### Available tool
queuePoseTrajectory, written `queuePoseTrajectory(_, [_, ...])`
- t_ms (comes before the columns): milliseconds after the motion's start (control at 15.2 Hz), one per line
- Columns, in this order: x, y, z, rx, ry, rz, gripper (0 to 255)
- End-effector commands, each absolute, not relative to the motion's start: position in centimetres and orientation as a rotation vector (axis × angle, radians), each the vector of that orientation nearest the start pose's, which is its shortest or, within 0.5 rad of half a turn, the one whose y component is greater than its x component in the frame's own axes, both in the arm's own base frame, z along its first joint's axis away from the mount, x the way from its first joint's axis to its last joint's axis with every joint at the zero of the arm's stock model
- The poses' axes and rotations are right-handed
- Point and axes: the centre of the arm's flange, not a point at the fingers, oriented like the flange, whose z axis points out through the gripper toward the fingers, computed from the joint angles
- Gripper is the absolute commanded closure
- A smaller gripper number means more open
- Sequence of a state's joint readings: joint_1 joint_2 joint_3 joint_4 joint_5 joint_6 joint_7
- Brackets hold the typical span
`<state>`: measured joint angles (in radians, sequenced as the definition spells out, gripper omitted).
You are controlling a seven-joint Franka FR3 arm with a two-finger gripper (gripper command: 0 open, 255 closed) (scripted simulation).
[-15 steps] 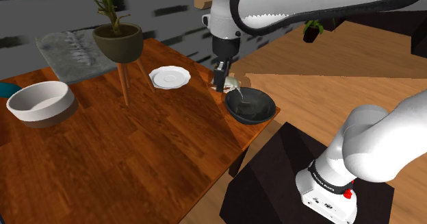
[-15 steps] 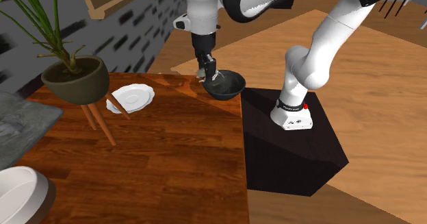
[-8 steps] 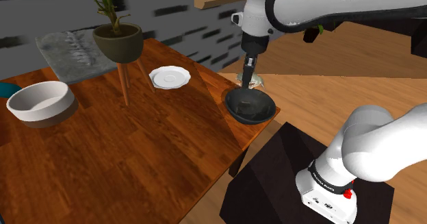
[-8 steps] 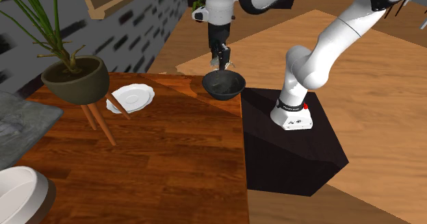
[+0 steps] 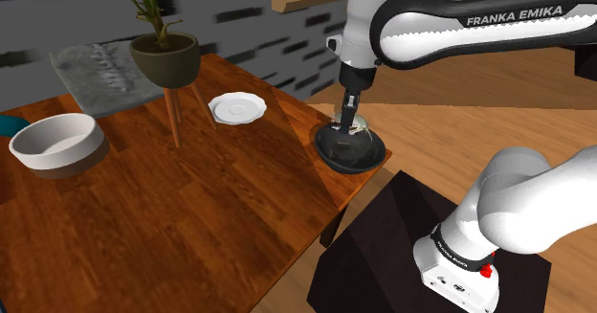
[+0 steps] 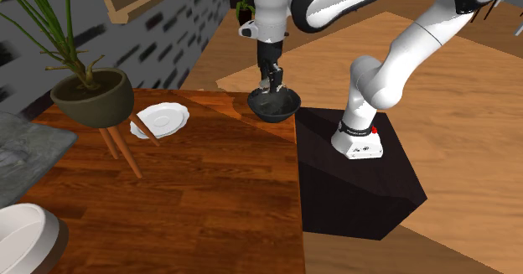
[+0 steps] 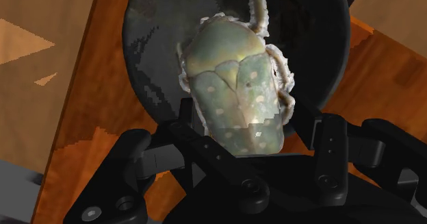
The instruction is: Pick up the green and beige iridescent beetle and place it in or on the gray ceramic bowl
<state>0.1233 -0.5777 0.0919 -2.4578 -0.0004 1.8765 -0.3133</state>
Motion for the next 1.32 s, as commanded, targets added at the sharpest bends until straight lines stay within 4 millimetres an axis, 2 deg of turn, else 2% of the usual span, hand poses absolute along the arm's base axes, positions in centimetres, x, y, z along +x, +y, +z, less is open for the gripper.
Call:
queuePoseTrajectory(0, [36.7, 8.3, 48.4, -3.087, -0.811, 0.012, 255])
queuePoseTrajectory(396, [36.7, 8.3, 45.4, -3.087, -0.811, 0.012, 255])
queuePoseTrajectory(858, [36.7, 8.3, 45.4, -3.087, -0.811, 0.012, 255])
queuePoseTrajectory(924, [36.7, 8.3, 45.4, -3.087, -0.811, 0.012, 0])
queuePoseTrajectory(1254, [36.7, 8.3, 45.4, -3.087, -0.811, 0.012, 0])
